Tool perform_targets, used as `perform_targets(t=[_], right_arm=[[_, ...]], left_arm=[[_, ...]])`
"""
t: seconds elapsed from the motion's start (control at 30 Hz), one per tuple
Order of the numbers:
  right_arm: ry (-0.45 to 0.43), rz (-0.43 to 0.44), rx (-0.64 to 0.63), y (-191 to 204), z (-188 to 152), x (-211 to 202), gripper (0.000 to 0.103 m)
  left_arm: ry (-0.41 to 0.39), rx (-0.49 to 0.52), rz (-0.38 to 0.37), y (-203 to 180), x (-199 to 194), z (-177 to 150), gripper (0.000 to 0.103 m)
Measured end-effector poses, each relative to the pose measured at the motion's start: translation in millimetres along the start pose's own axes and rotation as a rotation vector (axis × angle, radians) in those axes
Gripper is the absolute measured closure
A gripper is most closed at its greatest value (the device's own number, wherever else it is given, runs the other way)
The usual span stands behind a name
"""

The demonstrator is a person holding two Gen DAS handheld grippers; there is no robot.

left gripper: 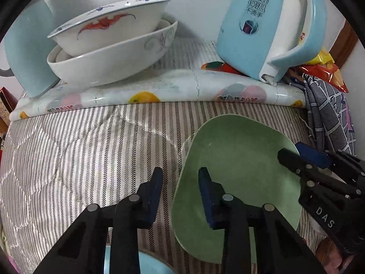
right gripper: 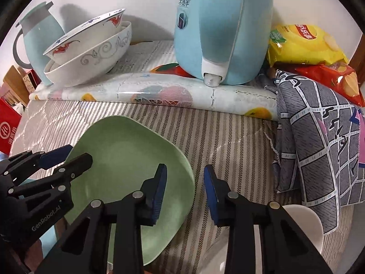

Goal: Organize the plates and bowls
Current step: 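Grasp the green plate with both grippers and carry it over the light-blue plate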

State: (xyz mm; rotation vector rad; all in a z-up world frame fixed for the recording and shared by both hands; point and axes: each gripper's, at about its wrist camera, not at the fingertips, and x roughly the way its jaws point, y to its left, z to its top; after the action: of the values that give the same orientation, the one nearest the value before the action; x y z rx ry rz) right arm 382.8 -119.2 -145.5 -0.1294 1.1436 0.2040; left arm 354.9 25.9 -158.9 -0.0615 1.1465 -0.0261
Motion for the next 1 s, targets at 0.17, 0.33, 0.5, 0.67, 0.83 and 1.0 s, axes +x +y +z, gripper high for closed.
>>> perform_targets(t=[0.17,0.33,0.5,0.67,0.83,1.0], right_arm=[[-0.021,-0.023,0.004,-1,0,0,0.096],[-0.046,-0.039,-0.015,0,-1,-4,0.096],[-0.072,-0.030,0.013,-5,0,-19,0.095],[-0.110,-0.036,0.016,0,5,-39,0.095],[-0.140,-0.028,0.022,4,1,-63,0.095],[-0.171,-0.031,0.021,11,-4,-81,0.095]], left_arm=[[-0.021,0.020,0.005,-5,2,0,0.088],[-0.029,0.018,-0.002,-4,-2,-1,0.089],[-0.057,0.030,0.001,-2,-22,-2,0.090],[-0.086,0.024,-0.004,2,-42,-1,0.090],[-0.114,0.025,-0.001,10,-68,-5,0.090],[-0.140,0.027,0.001,14,-88,-13,0.090]])
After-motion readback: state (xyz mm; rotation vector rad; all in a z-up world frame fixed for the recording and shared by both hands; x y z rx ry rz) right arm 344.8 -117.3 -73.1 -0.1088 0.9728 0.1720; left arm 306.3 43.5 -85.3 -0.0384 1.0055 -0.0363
